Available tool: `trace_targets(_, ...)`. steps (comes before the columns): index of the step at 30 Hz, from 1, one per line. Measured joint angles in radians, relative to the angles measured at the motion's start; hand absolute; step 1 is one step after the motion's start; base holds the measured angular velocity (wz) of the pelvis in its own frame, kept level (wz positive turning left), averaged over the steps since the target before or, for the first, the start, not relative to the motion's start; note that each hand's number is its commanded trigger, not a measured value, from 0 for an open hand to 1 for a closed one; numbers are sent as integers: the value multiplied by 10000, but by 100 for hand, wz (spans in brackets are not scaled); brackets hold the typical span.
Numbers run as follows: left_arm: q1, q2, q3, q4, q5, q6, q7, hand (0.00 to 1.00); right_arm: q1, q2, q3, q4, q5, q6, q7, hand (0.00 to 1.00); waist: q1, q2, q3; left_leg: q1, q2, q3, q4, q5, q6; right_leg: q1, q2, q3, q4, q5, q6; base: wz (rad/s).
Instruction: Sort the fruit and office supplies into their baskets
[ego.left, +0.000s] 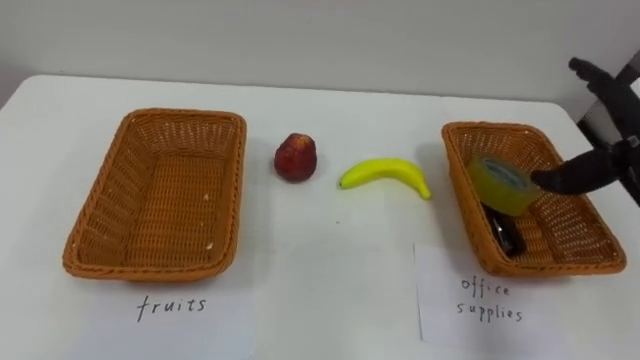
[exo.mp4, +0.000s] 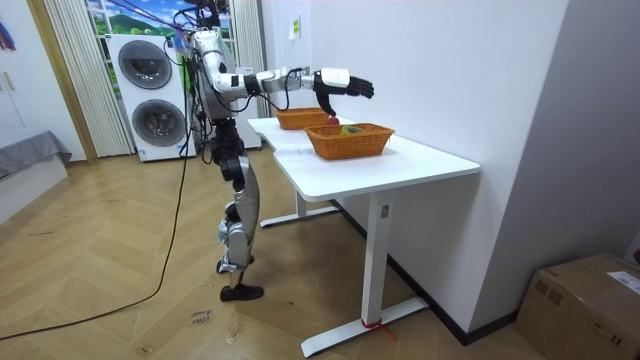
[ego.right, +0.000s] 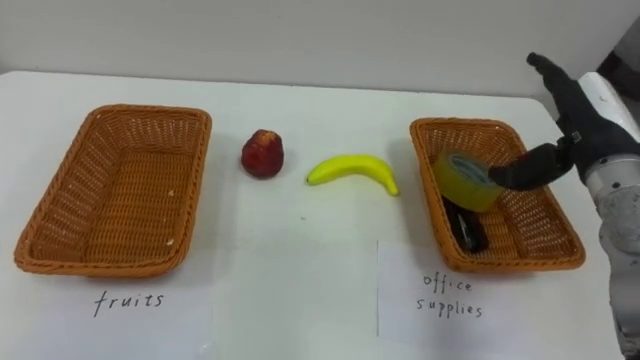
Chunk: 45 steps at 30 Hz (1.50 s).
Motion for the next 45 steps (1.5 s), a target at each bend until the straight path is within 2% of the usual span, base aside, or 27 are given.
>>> trace_targets(5,-22,6,-1,-7,0,0,-40,0,-94,1,7,-57,-48,1,-8,0,185,-183,40,-146,-10,-11,16,0,2,-100,1,-22,-27,-2,1,2)
trace_targets(9,42,10,-57,88,0,22,-74,0,-196,1,6,-55,-10,-1,-259,0,264,-333,-4,-235,-11,-181,57,-1,2,4,3,-191,-140,25,6,12)
trace_targets(12,32,9,-140,86,-63,41,-16,0,-338,0,113,68,20,-9,-557,0,412,-363,-17,-483,4,-216,225,-2,2,-148,-11,-229,-67,31,3,5)
trace_targets(19,-4,49,-221,79,-90,80,19,0,-731,-3,1135,174,106,14,-887,0,478,-307,49,-548,1,-419,231,-1,0,-164,-35,-473,-23,29,4,9)
trace_targets(20,7,52,-158,79,-84,81,-13,0,-732,-2,1196,160,130,14,-869,0,549,-320,54,-594,2,-437,232,-1,0,-187,-45,-527,20,25,5,4)
trace_targets(22,16,61,-88,84,-83,81,-43,0,-753,-7,1193,161,148,23,-863,0,726,-393,17,-680,-3,-442,241,0,0,-276,-52,-553,38,25,5,0)
trace_targets(23,17,68,-41,130,-83,80,-65,0,-762,-6,1201,162,181,23,-860,0,907,-440,28,-680,-4,-440,239,0,0,-275,-51,-553,37,26,5,0)
trace_targets(27,3,80,-46,285,-7,210,-205,0,-769,-6,1400,169,518,24,-859,0,1248,-651,33,-683,-3,-470,233,-1,0,-257,-42,-582,22,27,4,2)
trace_targets(29,12,77,-46,282,-8,222,-211,0,-820,-5,1552,170,728,23,-869,0,1282,-711,42,-781,-7,-575,311,-3,0,-259,-50,-715,20,30,3,14)
trace_targets(32,-102,89,-46,192,-11,290,-204,0,-977,-4,1860,220,837,64,-944,0,1467,-700,48,-1061,-17,-769,408,-5,1,-406,-69,-863,29,36,-6,15)
trace_targets(35,-282,148,-55,109,-17,309,-150,0,-1099,-4,2297,342,813,227,-994,0,1491,-671,73,-1353,-18,-979,580,-5,-3,-504,-73,-1106,30,38,-10,23)
trace_targets(39,-431,210,-68,108,-27,428,58,0,-1268,-4,2768,388,716,235,-1017,0,1564,-719,38,-1795,-5,-1120,739,4,-17,-783,-62,-1265,27,59,-45,14)
trace_targets(41,-433,214,-68,109,-12,490,70,0,-1391,-5,2833,489,720,236,-1031,0,1583,-723,55,-1955,-13,-1197,904,4,-16,-841,-62,-1339,15,69,-61,14)
trace_targets(45,-439,295,-308,-11,-15,558,138,0,-1732,-7,3269,1391,734,235,-1188,0,1758,-726,65,-2067,-8,-1245,962,5,-17,-869,-62,-1403,14,69,-60,6)
